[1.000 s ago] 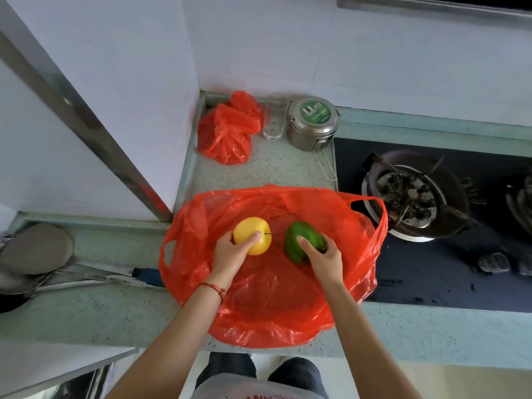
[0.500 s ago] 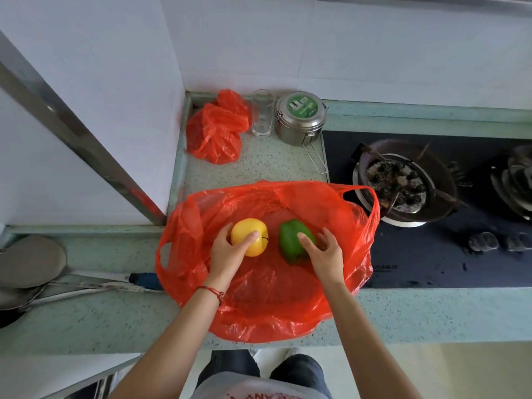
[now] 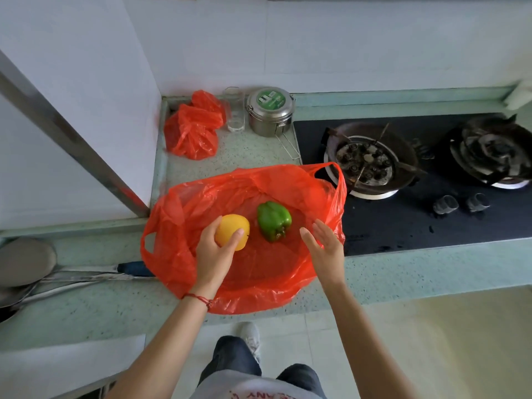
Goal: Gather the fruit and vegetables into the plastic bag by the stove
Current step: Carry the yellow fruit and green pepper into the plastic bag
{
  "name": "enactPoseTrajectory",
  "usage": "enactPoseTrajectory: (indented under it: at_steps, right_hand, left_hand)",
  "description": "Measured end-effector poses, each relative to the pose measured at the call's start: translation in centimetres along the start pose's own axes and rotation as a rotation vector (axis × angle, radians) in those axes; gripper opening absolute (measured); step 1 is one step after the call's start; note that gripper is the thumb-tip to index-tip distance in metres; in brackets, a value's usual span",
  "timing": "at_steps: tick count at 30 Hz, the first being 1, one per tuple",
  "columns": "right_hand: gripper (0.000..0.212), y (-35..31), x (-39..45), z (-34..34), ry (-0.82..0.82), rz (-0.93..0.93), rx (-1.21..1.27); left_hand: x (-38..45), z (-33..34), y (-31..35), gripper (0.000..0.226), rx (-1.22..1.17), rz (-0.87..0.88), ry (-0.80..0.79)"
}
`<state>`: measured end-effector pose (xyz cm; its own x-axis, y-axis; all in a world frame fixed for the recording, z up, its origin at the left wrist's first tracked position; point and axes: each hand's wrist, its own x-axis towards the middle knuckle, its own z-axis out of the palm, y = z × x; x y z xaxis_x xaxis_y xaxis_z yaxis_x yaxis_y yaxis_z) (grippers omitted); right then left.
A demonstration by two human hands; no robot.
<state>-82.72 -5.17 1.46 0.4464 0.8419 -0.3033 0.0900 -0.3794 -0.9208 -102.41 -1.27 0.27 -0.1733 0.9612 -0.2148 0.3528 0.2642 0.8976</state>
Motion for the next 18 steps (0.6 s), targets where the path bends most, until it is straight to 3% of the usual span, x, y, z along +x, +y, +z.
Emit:
enactPoseTrajectory:
  at_steps: [4,9,12,18]
  right_hand:
    - [0.054,1.3,-2.4,-3.0,0.01,-0.075,-0.12]
    - [0.056,4.2,-5.9,-8.3,0.037,-0.223,-0.526]
    - [0.058,6.3,-7.7,-11.6,0.087,-0.227,-0.657]
    - [0.061,10.2,-11.8,-18.4,0.248,-0.131,-0.795]
  left_hand:
    - [-3.3,1.5,1.1,0.053,0.168,0.201,0.001]
    - [-7.7,4.2,1.6,0.065,0.379,0.429,-0.146]
    - [-10.0,6.6,1.8,0.073,0.532,0.525,-0.239]
    - [-14.0,12.2,2.3,0.066,0.748,0.756,-0.466]
